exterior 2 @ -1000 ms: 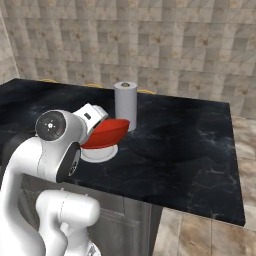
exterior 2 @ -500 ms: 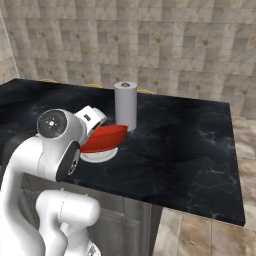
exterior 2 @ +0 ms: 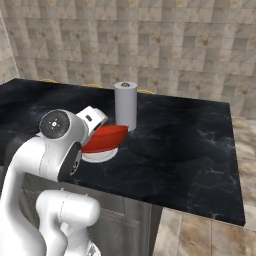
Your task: Move the bowls from the cabinet to the plates on the dining table.
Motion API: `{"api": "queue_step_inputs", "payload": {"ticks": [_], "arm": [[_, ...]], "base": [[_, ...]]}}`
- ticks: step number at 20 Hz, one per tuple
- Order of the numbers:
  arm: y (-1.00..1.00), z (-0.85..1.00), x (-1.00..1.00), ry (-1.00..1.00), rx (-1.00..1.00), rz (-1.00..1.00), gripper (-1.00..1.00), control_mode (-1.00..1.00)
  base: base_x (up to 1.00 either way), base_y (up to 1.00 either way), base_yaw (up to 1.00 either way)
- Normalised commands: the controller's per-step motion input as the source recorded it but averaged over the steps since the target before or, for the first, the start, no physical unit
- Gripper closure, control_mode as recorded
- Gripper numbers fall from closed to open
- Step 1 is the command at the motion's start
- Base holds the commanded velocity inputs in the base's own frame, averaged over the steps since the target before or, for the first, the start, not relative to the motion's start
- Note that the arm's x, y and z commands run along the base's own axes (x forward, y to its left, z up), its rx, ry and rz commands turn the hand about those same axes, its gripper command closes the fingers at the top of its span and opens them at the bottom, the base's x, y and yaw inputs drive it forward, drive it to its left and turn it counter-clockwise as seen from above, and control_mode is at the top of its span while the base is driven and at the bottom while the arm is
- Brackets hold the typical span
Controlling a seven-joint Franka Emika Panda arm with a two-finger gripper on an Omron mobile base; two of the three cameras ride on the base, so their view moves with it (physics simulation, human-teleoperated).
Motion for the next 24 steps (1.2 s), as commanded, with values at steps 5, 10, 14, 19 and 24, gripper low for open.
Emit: {"api": "queue_step_inputs", "payload": {"ticks": [5, 10, 14, 19, 24], "arm": [[0.0, -0.28, 0.0, -0.27, -0.01, 0.0, 1.0, -1.0], [0.0, -0.42, 0.0, -0.3, -0.04, 0.0, 1.0, -1.0], [0.0, -0.53, 0.08, -0.27, -0.05, 0.0, 1.0, -1.0], [0.02, -0.53, 0.2, -0.24, -0.05, 0.0, 1.0, -1.0], [0.02, -0.49, 0.28, -0.19, -0.06, 0.0, 1.0, -1.0]], "base": [[0.0, 0.0, 0.0], [0.0, 0.0, 0.0], [0.0, 0.0, 0.0], [0.0, 0.0, 0.0], [0.0, 0.0, 0.0]]}}
